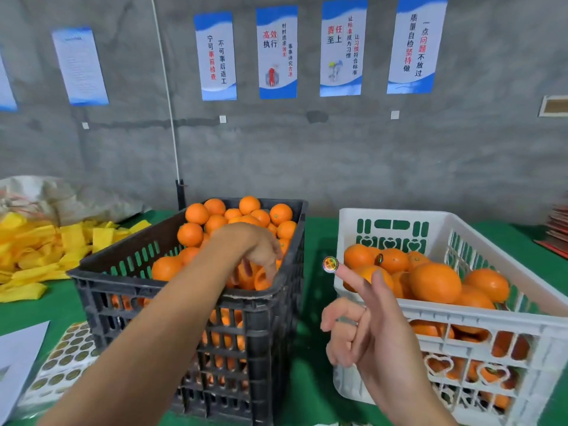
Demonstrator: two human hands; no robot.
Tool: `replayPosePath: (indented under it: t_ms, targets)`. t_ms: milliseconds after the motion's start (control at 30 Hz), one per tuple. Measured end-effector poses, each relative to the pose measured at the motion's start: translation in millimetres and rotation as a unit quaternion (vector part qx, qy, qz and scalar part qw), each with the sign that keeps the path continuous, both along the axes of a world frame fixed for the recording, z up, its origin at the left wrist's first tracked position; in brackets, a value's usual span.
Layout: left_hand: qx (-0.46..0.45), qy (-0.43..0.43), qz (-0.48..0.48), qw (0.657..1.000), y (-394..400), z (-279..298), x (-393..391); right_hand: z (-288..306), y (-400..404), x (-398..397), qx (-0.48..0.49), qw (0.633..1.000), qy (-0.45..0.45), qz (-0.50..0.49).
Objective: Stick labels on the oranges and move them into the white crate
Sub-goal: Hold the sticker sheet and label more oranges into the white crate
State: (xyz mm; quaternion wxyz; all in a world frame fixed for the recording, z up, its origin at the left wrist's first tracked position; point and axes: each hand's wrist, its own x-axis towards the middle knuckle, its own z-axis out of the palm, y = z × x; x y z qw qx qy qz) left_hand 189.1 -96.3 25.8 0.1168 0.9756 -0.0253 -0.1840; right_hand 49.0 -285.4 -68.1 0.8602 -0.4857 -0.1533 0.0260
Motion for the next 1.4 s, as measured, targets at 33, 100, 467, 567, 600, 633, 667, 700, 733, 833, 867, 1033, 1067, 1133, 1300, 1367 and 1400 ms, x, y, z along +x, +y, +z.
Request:
replayPosePath:
  t_ms: [33,100,467,567,600,633,667,700,733,833,867,1033,1067,1133,1300,1367,1400]
  targets:
    - [0.001,0.038,-0.007,0.999,-3,-3,8,-1,-1,1,0.001,1.0,0.003,-0.002]
    - [0.029,0.084,-0.015,0.996,-7,-13,21,-2,-3,3,0.005,1.0,0.005,-0.009]
    - [0.114,-0.033,-0.026,0.993,-20,-1,-1,-2,-12,7,0.029,0.999,0.011,-0.016]
    - [0.036,-0.252,-0.003,0.967,-12,8,-26,-2,-12,8,0.021,0.999,0.008,-0.027]
    - [-0.007,-0.318,0.023,0.948,-8,4,-35,-2,-12,9,0.023,0.999,0.004,-0.032]
    - [-0.052,-0.369,0.048,0.927,-6,-3,-46,0,-12,9,0.027,0.999,0.001,-0.035]
    - [-0.086,-0.411,0.064,0.905,-4,-12,-56,0,-11,8,0.035,0.999,0.0,-0.037]
    - [-0.115,-0.452,0.072,0.882,-6,-21,-67,1,-11,8,0.047,0.998,-0.001,-0.036]
    - [-0.154,-0.494,0.074,0.852,-10,-31,-77,2,-12,8,0.061,0.998,0.0,-0.035]
    - [-0.305,-0.567,0.038,0.764,-26,-52,-104,4,-14,8,0.074,0.996,0.0,-0.044]
    - [-0.329,-0.579,0.021,0.746,-30,-57,-110,4,-14,7,0.07,0.996,-0.004,-0.05]
    - [-0.314,-0.636,-0.021,0.704,-42,-74,-122,-1,-16,7,0.055,0.99,-0.076,-0.107]
    - [-0.304,-0.642,-0.03,0.703,-43,-76,-123,-2,-17,7,0.045,0.987,-0.093,-0.12]
    - [-0.295,-0.638,-0.056,0.71,-47,-80,-126,-5,-17,8,0.025,0.984,-0.105,-0.143]
    - [-0.292,-0.603,-0.078,0.738,-58,-91,-128,-9,-15,7,-0.049,0.964,-0.136,-0.223]
    - [-0.292,-0.607,-0.082,0.734,-60,-92,-128,-11,-15,6,-0.093,0.941,-0.159,-0.283]
    - [-0.291,-0.609,-0.084,0.733,-61,-92,-128,-11,-16,6,-0.11,0.931,-0.171,-0.303]
